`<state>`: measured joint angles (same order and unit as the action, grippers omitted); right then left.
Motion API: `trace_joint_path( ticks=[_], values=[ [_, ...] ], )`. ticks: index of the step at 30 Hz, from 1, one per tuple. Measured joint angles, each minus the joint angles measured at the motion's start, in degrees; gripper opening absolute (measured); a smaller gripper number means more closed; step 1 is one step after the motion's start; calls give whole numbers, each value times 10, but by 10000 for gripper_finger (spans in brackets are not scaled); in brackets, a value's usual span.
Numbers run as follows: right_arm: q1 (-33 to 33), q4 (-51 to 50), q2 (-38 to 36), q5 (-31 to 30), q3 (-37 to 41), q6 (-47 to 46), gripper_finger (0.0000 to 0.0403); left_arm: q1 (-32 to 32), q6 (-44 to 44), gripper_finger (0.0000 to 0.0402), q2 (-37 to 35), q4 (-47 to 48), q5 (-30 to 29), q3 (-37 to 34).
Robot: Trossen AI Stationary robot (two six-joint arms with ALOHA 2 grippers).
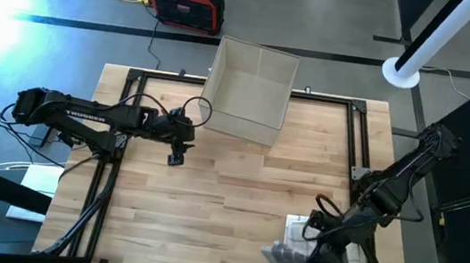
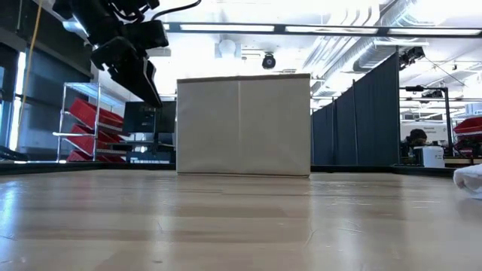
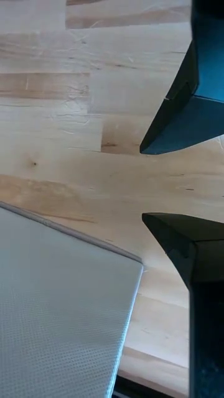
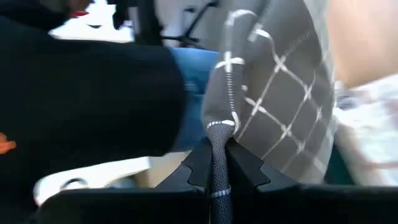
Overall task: Fold towel
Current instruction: Stack the gray patterned towel on top of the white towel
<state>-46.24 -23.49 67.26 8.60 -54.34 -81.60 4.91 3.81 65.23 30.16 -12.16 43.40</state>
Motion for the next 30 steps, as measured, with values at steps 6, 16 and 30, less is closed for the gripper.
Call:
trace_joint_path(
  ticks=[6,16,30],
  values=[
    [-17,-61,34,40,-1,-15,14,8,4,156,0,-1,-1,0],
    [-13,-266,63,-88,2,-35,14,13,16,156,0,-6,-4,0],
    [15,-341,63,-16,50,-141,88,15,10,156,0,-5,-4,0]
  ],
)
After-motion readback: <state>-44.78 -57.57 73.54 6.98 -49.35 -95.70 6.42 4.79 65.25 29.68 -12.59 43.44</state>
